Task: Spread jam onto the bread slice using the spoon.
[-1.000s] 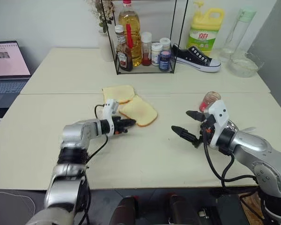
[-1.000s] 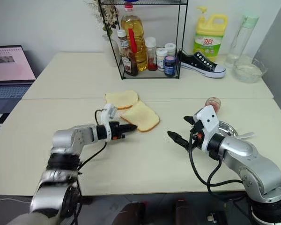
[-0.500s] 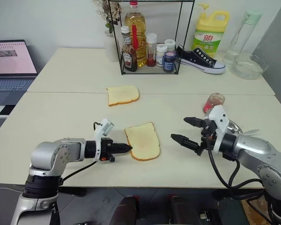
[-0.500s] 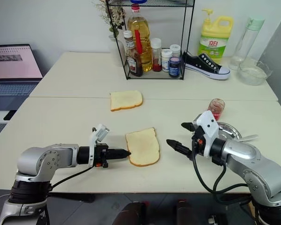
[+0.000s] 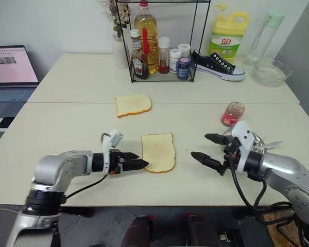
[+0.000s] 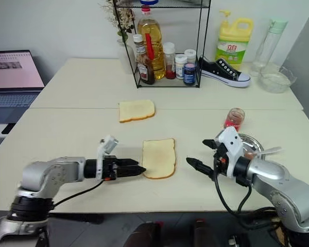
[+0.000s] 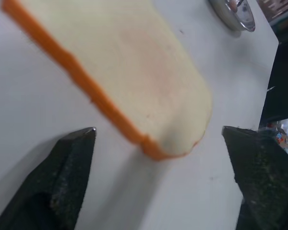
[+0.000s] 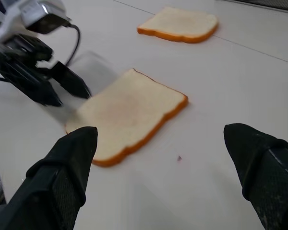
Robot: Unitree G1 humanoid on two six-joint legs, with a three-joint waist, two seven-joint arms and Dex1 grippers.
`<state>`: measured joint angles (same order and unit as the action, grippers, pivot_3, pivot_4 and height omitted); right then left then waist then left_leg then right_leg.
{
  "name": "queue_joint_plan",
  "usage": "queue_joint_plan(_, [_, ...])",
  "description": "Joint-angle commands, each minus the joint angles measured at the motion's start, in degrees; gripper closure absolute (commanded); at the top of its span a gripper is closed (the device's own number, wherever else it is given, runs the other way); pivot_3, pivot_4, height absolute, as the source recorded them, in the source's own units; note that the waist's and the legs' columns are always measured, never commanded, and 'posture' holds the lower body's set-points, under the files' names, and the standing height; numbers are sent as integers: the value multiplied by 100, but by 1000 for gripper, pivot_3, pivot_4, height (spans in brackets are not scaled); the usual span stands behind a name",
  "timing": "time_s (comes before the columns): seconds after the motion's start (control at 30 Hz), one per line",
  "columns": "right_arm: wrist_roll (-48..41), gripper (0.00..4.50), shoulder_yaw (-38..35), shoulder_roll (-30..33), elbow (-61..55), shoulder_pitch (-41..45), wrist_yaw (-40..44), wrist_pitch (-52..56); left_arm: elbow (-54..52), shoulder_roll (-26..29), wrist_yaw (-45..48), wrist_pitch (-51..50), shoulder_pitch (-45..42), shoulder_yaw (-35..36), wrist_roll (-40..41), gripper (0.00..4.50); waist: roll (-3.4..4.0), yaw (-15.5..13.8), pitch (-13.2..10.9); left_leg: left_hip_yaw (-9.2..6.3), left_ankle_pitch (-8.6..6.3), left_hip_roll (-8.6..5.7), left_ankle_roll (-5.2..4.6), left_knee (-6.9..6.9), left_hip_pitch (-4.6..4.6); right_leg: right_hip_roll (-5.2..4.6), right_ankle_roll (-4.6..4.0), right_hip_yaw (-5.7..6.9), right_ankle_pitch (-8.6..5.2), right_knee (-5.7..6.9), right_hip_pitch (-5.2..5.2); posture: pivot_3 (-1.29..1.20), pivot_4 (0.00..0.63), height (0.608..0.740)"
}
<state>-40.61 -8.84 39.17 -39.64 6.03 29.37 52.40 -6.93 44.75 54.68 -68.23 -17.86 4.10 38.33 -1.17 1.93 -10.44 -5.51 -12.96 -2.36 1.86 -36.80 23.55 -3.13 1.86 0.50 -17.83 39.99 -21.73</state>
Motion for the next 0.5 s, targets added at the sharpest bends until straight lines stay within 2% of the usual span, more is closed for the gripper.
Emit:
queue_joint_plan(0.03, [-506,0,-828,98,-455,-286,-146,215,-750,769,448,-101,307,170,279,54,1,-8,0,-1,0,2,0,3,-1,0,-2,1,-1,0,-1,0,150,740])
queue_joint_plan(0.1, [-942,0,-1359,147,-642,-635,-229,446,-1074,1268,882,471,355,25,110,54,-1,-42,-1,-2,0,2,0,6,1,-1,-4,3,-3,-2,-1,0,150,740])
queue_joint_plan(0.13, [-1278,0,-1797,156,-681,-891,-284,575,-1116,1258,951,1099,115,-118,-178,54,1,-93,-1,-2,0,2,0,7,1,-2,-4,4,-3,-5,2,0,150,740])
queue_joint_plan(0.2, [-2000,0,-2846,106,-455,-1356,-525,772,-1016,656,752,2413,-700,-548,-801,54,16,-250,0,-7,0,-6,0,2,0,-8,-4,12,-2,-16,18,0,150,740])
queue_joint_plan(0.27, [-2578,0,-3588,62,-109,-1644,-825,848,-924,-50,506,3050,-1292,-922,-1113,54,17,-421,2,-13,0,-10,-1,-14,-2,-9,2,23,7,-47,46,0,150,740])
queue_joint_plan(0.4, [-3725,0,-4360,-115,596,-1965,-1631,703,-777,-810,672,4102,-1771,-1681,-1711,54,0,-298,12,34,-19,-8,-38,-14,-1,-2,20,-6,41,-103,63,0,150,740])
queue_joint_plan(0.5, [-4033,0,-4539,-352,1088,-2107,-2174,496,-442,-1352,738,4562,-2075,-1912,-1801,54,1,-176,12,72,-26,0,-50,-7,-3,-3,21,-18,41,-101,48,0,150,740])
